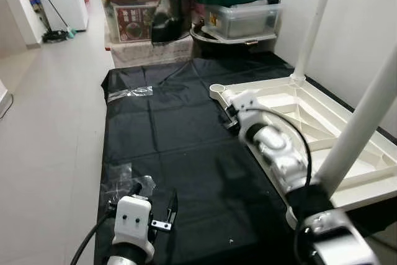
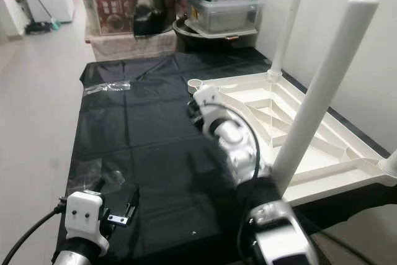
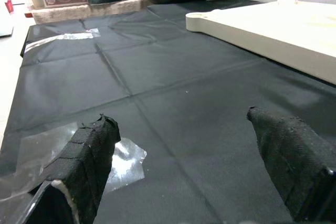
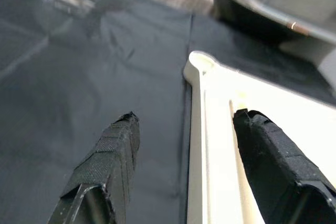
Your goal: Building children table
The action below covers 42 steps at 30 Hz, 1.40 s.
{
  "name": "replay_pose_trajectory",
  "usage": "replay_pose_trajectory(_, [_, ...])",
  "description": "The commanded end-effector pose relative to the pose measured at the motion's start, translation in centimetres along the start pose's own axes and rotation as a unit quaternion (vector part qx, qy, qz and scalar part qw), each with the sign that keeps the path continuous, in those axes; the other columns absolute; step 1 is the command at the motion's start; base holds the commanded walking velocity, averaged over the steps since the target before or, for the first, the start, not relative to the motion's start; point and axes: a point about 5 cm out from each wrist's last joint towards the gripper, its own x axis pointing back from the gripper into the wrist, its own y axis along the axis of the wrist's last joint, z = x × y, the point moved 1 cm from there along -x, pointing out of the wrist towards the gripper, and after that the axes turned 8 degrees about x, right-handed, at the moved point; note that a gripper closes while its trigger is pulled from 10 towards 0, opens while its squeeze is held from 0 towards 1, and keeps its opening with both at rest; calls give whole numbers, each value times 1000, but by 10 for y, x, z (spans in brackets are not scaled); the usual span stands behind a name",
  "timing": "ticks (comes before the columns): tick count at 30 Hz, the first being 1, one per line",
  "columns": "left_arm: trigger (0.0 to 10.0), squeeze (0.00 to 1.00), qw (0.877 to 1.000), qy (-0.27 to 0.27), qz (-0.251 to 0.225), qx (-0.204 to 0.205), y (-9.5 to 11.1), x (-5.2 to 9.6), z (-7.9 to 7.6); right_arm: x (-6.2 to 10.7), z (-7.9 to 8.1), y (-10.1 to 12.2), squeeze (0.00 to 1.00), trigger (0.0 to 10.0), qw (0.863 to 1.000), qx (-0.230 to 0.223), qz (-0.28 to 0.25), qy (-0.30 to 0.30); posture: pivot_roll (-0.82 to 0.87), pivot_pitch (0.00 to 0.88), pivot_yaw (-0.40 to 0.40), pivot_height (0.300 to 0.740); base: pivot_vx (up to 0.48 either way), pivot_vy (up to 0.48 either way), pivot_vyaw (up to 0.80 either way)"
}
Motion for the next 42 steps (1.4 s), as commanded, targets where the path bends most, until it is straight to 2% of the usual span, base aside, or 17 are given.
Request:
replay_pose_trajectory(1, [10000, 0, 1000, -4, 6, -2, -2, -2, -3, -3, -2, -20, 0, 10000, 997, -26, 76, -1, -16, 30, -48, 740, 0, 0, 0])
replay_pose_trajectory(4, [10000, 0, 1000, -6, 6, 2, -3, -3, -6, -4, -13, -26, 0, 10000, 992, -50, 114, -35, -43, 37, -41, 740, 0, 0, 0])
replay_pose_trajectory(8, [10000, 0, 1000, -10, 8, 5, -3, -3, -6, -2, -16, -30, 0, 10000, 988, -62, 132, -50, -51, 39, -24, 740, 0, 0, 0])
replay_pose_trajectory(9, [10000, 0, 1000, -17, 11, 6, -3, -2, -7, -1, -16, -34, 0, 10000, 983, -71, 158, -55, -45, 43, -23, 740, 0, 0, 0])
replay_pose_trajectory(17, [10000, 0, 1000, -17, 12, 7, -3, -1, -7, 0, -15, -39, 0, 10000, 977, -75, 195, -41, -42, 46, -21, 740, 0, 0, 0])
replay_pose_trajectory(18, [10000, 0, 1000, -15, 13, 8, -3, -1, -7, 1, -17, -45, 0, 10000, 971, -82, 220, -38, -20, 58, -13, 740, 0, 0, 0])
replay_pose_trajectory(23, [10000, 0, 1000, -16, 14, 8, -3, -1, -7, 2, -17, -52, 0, 10000, 965, -97, 240, -38, -20, 58, -13, 740, 0, 0, 0])
replay_pose_trajectory(24, [10000, 0, 1000, -16, 14, 8, -2, -1, -7, 5, -18, -60, 0, 10000, 957, -117, 261, -46, 3, 68, -25, 740, 0, 0, 0])
replay_pose_trajectory(31, [10000, 0, 1000, -13, 14, 14, -2, -1, -11, 8, -20, -67, 0, 10000, 952, -104, 286, -28, -8, 75, -44, 740, 0, 0, 0])
replay_pose_trajectory(36, [10000, 0, 1000, -13, 14, 19, -2, -1, -12, 9, -16, -71, 0, 10000, 947, -113, 302, -12, -12, 78, -53, 740, 0, 0, 0])
replay_pose_trajectory(42, [10000, 0, 1000, -12, 14, 22, -3, -1, -13, 11, 3, -75, 0, 10000, 932, -130, 330, 72, -18, 78, -59, 740, 0, 0, 0])
